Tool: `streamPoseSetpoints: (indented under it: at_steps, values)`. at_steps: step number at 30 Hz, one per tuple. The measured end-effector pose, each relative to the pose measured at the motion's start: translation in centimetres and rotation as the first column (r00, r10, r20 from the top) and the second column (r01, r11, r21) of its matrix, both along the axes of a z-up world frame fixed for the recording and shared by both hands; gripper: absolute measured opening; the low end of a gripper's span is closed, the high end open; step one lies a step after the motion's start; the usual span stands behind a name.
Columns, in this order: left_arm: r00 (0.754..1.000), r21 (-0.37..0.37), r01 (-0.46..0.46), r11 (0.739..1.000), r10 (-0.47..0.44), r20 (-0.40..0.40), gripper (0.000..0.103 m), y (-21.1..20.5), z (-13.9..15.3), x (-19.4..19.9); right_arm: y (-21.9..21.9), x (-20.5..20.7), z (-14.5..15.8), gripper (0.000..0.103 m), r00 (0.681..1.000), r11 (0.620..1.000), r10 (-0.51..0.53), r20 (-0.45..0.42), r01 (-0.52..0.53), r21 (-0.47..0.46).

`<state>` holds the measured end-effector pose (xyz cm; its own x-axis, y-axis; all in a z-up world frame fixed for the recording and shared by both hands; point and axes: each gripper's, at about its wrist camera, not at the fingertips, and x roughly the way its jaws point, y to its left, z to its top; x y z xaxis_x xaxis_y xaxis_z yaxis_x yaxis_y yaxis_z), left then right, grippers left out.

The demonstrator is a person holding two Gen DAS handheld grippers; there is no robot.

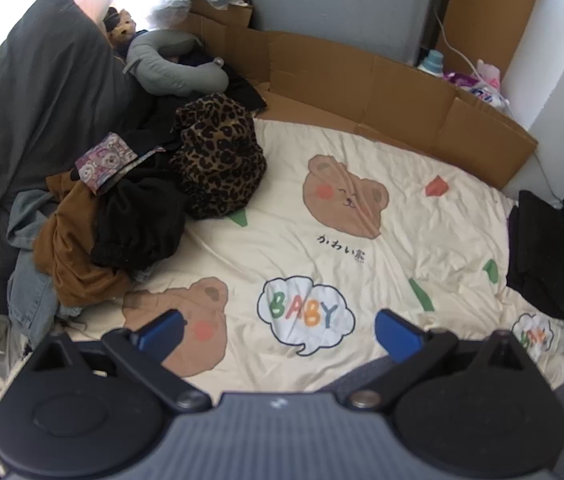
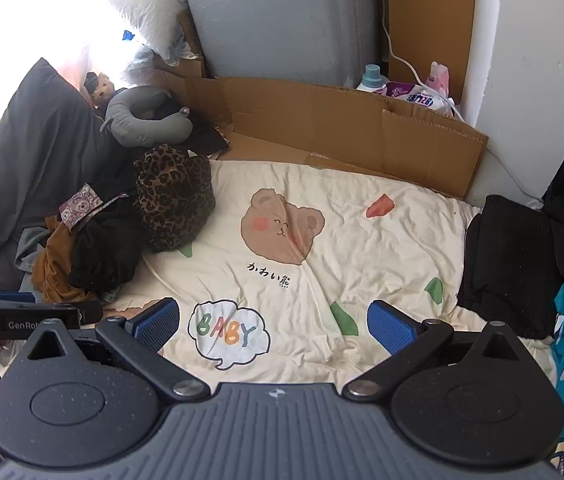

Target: Fold clothes

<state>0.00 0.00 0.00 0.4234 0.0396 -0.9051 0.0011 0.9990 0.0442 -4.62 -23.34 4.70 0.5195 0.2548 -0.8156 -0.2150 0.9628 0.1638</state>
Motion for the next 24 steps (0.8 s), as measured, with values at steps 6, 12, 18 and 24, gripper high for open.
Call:
streamPoseSetpoints:
  at_steps: [6,12,18,24]
  values:
    - [1.0,-0.001,0.0,1.0,0.0,0.005,0.103,-0.04,0.06,0.0,-0.27,-0.59,-0.4,0.103,1.0,0.999,-0.013,-0.001,0.013,0.046]
    - [1.0,-0.001,-0.002,1.0,0.002,0.003,0.103,0.17,0.12,0.27,-0.19,-0.09,0.5,0.103,1.0,0.999,-0.02,0.0,0.02,0.035]
    - [1.0,0.006,0.006,1.0,-0.006,-0.002,0.103,0.23,-0.11,0.33,-0.67,0.02,0.09,0.103,1.0,0.999,-0.03,-0.008,0.03,0.039]
    - [1.0,-0.022,-0.016,1.0,0.016,-0.013,0.103,0.71,-0.35,0.35,-0.47,0.19,-0.19,0.103,0.999,0.999,-0.033,-0.017,0.034,0.024]
